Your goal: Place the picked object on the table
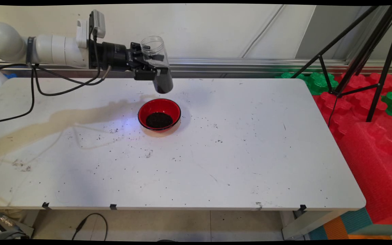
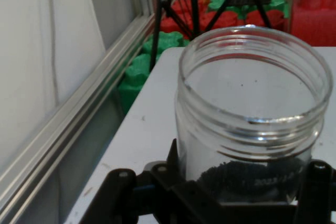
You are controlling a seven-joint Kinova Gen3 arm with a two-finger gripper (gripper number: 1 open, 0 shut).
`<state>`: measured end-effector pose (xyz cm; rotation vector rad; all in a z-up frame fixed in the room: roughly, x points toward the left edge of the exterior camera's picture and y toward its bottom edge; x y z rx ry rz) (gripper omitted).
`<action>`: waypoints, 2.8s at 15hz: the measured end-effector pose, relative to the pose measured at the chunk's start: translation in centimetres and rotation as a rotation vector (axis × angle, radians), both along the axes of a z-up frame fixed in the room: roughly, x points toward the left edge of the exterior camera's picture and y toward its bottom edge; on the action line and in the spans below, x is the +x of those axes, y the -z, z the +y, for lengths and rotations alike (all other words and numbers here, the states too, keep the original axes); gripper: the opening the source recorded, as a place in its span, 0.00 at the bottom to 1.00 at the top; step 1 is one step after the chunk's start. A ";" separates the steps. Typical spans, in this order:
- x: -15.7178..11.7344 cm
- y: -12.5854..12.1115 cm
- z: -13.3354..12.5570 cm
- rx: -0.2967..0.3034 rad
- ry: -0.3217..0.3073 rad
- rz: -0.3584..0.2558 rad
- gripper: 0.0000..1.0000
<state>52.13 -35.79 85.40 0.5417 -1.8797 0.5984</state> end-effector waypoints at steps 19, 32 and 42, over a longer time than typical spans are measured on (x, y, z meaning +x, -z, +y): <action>-3.9 -0.7 7.0 0.091 0.166 -0.018 0.00; -4.9 5.0 9.8 0.156 0.243 -0.062 0.00; -5.9 9.1 11.0 0.190 0.290 -0.082 0.00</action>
